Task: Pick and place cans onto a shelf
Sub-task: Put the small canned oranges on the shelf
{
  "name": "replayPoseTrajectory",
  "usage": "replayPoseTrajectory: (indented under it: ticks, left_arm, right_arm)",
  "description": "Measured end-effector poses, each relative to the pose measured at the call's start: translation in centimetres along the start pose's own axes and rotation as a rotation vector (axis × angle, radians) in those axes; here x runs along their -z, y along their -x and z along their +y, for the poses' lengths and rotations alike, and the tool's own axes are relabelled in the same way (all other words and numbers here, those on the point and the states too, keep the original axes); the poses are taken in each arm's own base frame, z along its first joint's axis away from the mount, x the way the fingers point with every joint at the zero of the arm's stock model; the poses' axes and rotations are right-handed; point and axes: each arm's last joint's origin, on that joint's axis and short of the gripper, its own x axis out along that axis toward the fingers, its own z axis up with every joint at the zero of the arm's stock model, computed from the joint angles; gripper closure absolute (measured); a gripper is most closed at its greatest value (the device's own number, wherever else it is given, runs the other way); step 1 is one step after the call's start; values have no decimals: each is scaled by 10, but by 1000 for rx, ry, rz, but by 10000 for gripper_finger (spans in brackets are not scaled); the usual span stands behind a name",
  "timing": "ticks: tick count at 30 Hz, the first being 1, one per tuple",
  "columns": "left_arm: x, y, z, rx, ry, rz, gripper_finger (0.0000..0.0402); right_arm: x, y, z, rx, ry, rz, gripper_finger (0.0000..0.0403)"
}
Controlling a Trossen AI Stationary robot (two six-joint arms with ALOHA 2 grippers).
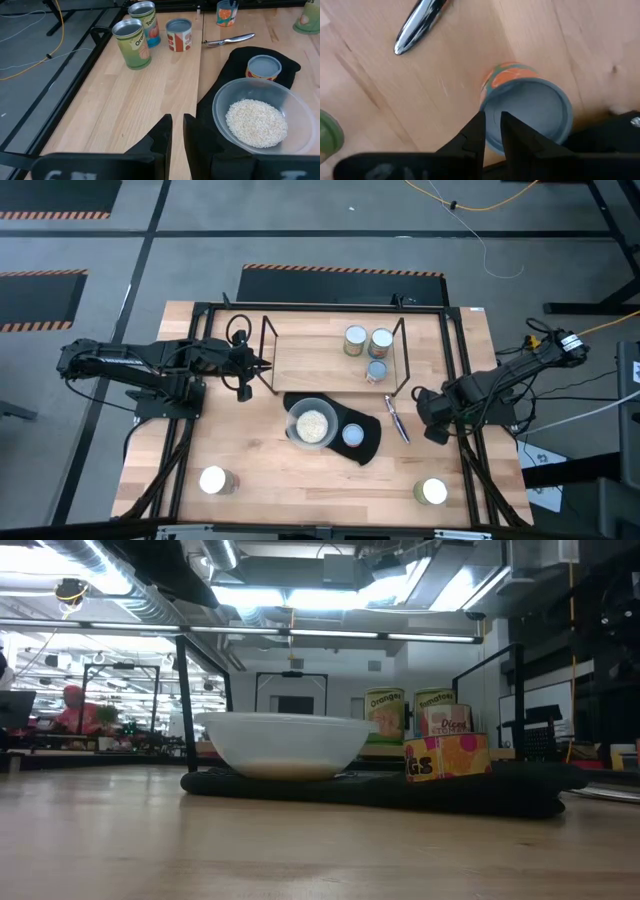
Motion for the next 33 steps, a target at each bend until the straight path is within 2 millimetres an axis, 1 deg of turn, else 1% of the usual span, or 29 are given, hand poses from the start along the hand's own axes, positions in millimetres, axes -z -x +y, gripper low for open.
replayPoseTrajectory:
  ticks: [5, 8, 17, 20, 27, 33]
  left_arm:
    - [0, 0, 0, 0, -1, 0, 361]
    - [0, 0, 0, 0, 0, 0, 361]
    - [0, 0, 0, 0, 0, -1, 361]
    - [0, 0, 0, 0, 0, -1, 361]
    - [0, 0, 0, 0, 0, -1, 361]
    - [0, 0, 0, 0, 0, 0, 361]
  right_arm:
    - [0, -5, 1, -27, 2, -7, 338]
    - [0, -7, -1, -5, 5, 2, 338]
    - [0, -6, 0, -11, 0, -3, 338]
    - [-1, -1, 1, -21, -1, -11, 338]
    - [-7, 18, 9, -75, -26, -55, 338]
    - [-7, 16, 9, -70, -29, -50, 338]
